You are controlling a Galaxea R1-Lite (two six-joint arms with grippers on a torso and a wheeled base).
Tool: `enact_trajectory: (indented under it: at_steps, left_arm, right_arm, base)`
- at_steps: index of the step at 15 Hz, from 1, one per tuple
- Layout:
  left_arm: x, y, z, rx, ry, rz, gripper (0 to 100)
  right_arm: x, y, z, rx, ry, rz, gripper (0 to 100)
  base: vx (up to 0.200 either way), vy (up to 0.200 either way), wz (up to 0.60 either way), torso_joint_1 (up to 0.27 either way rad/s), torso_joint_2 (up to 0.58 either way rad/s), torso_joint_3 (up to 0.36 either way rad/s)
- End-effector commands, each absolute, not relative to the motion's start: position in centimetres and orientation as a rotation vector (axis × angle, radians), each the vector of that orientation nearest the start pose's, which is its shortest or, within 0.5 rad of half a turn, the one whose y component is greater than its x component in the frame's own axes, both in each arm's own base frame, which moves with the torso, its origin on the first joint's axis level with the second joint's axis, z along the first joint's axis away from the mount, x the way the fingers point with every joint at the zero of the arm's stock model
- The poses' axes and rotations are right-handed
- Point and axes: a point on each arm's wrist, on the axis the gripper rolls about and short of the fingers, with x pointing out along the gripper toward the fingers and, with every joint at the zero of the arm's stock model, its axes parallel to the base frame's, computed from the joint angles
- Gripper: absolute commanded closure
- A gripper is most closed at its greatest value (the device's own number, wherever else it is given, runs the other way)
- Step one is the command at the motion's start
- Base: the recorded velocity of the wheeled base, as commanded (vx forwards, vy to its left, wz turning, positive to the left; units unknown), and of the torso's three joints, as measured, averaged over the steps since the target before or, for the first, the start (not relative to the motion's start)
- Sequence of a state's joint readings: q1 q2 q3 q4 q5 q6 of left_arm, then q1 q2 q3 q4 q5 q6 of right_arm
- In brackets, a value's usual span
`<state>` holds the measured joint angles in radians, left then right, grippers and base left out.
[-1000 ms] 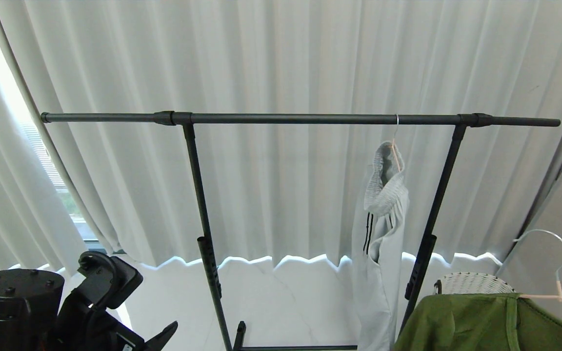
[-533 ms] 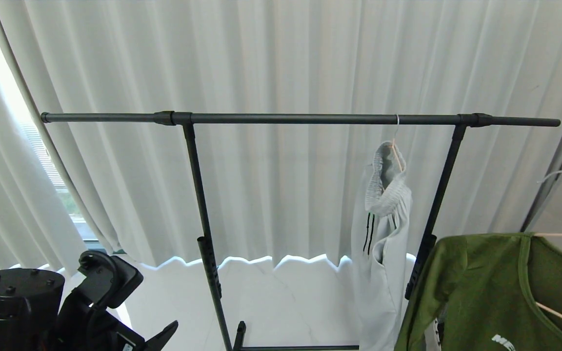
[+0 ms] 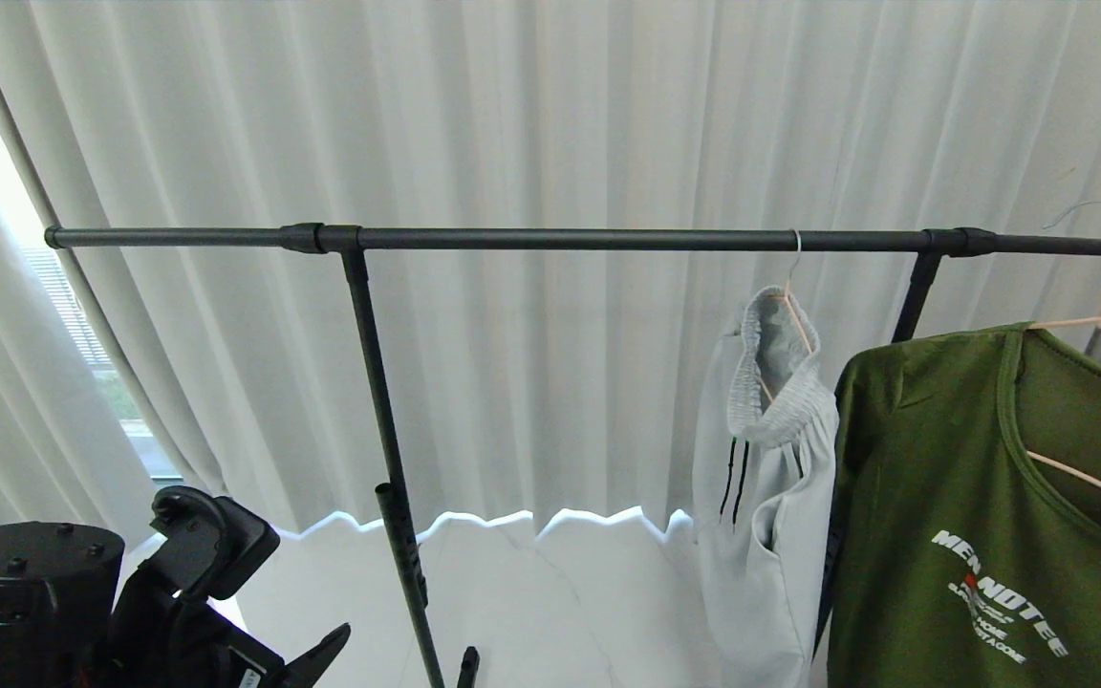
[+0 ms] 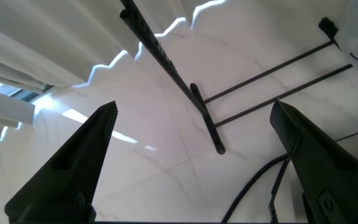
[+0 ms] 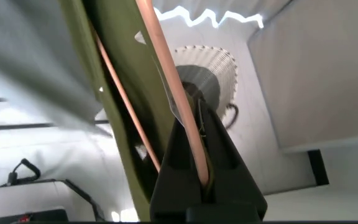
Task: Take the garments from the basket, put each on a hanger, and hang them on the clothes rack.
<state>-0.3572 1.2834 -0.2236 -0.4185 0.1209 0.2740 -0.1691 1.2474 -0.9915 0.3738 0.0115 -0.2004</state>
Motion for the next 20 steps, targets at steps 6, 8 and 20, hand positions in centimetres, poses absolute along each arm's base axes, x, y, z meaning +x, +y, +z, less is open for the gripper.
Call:
enact_trajectory:
  at_steps: [6, 8, 20]
  left_arm:
    - [14.1, -5.0, 11.3, 0.418, 0.582, -0.313, 0]
    - [14.1, -5.0, 11.3, 0.418, 0.582, -0.313, 0]
    - [14.2, -5.0, 11.7, 0.414, 0.563, -0.313, 0]
  right_arm:
    - [20.0, -2.4, 24.5, -0.141, 0.648, -0.044, 100]
    - [21.3, -2.1, 23.9, -0.133, 0.654, -0.035, 100]
    - [25.4, -2.1, 21.4, -0.135, 0.678, -0.047, 100]
  base:
    - [0.2, 0.0, 0.0, 0.008, 0.0, 0.002]
    - [0.0, 0.0, 0.0, 0.0, 0.0, 0.0]
    - [0.0, 0.0, 0.0, 0.0, 0.0, 0.0]
